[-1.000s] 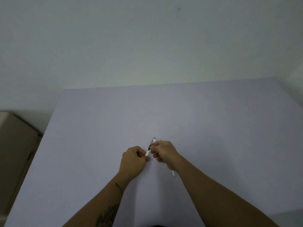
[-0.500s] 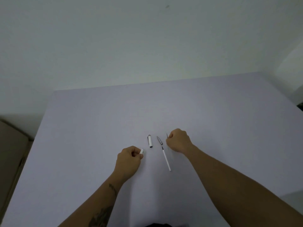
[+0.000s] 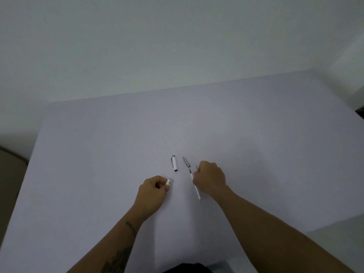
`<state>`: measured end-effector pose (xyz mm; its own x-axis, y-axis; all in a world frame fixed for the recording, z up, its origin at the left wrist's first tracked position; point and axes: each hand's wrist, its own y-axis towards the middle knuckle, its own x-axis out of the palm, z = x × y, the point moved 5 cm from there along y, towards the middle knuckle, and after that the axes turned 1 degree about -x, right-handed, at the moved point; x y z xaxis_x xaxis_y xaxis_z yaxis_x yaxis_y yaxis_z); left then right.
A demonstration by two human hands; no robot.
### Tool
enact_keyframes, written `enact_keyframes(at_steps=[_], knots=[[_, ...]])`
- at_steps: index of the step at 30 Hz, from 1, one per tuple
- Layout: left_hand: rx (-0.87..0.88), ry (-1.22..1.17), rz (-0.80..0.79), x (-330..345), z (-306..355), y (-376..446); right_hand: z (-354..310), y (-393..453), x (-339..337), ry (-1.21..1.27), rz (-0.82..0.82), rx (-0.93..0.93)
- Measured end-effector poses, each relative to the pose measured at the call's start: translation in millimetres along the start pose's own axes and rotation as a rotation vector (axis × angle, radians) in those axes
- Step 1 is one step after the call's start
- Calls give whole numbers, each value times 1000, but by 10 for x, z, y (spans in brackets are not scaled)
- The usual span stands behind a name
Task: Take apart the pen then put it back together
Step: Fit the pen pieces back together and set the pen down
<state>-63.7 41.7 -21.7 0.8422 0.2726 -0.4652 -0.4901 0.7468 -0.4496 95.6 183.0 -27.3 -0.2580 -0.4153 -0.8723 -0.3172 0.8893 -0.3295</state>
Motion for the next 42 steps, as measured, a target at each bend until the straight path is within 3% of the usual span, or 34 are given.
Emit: enact_keyframes(at_steps=[5, 12, 16, 22, 29, 34, 42], knots=[[19, -5, 4, 10, 30, -23, -108, -168, 134, -161, -17, -85], [34, 15, 7, -113, -14, -152, -169, -281, 186, -203, -41, -17], [47, 9, 5, -161, -38, -213, -234, -384, 107, 70, -101, 29], [48, -43, 20, -241, -10, -284, -607, -487, -262, 614, 91, -15], [56, -128, 21, -372, 36, -366, -851, -628, -254, 633, 48, -86], [68, -139, 22, -390, 58, -395, -891, -700, -137, 618, -86, -109], [78, -133, 19, -352, 89, -402, -765, -636, -80, 931, -206, 133]])
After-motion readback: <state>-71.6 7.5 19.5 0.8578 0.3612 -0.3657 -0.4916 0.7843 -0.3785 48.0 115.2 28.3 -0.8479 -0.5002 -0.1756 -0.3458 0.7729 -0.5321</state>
